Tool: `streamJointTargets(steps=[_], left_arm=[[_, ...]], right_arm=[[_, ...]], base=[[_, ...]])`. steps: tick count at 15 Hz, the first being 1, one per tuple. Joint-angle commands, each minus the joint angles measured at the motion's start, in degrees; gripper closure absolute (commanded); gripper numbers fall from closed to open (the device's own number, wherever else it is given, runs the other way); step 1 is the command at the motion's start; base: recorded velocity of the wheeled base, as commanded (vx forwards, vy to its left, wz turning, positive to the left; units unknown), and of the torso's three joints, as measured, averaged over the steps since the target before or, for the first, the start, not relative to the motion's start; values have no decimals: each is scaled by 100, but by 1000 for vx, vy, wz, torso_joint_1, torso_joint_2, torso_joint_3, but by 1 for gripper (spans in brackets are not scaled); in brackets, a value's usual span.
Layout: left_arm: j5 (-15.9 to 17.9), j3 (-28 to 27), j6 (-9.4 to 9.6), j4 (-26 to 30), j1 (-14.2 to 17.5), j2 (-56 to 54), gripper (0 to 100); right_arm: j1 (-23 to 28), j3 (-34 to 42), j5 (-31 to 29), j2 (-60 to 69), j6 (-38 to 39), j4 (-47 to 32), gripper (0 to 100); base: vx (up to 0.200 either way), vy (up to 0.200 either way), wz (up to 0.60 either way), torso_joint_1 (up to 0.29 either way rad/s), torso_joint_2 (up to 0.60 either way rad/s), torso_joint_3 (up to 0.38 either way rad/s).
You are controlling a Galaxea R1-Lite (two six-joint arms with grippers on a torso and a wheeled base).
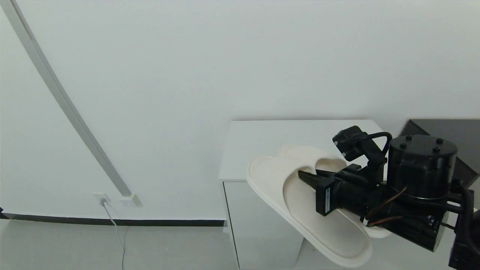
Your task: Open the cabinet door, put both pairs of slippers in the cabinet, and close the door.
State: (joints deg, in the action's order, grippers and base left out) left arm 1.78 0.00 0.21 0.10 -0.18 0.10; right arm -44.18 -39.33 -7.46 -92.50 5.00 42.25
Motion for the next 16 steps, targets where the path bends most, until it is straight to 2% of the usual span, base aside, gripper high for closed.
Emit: streamJointTargets(steps=[1, 5, 16], left_arm=[[-2, 0, -3, -1, 1, -1, 100], [-2, 0, -3, -1, 1, -1, 100], [-2, 0, -30, -1, 9, -1, 100]], right_arm=[[-3, 22, -1, -13, 1, 2, 100], [-29, 92, -19, 13, -8, 20, 100], [-144, 153, -27, 22, -25, 29, 100]], base=[[-200, 0, 0, -12, 7, 7], [-200, 0, 0, 5, 4, 4], [0, 0, 0, 0, 0, 0]])
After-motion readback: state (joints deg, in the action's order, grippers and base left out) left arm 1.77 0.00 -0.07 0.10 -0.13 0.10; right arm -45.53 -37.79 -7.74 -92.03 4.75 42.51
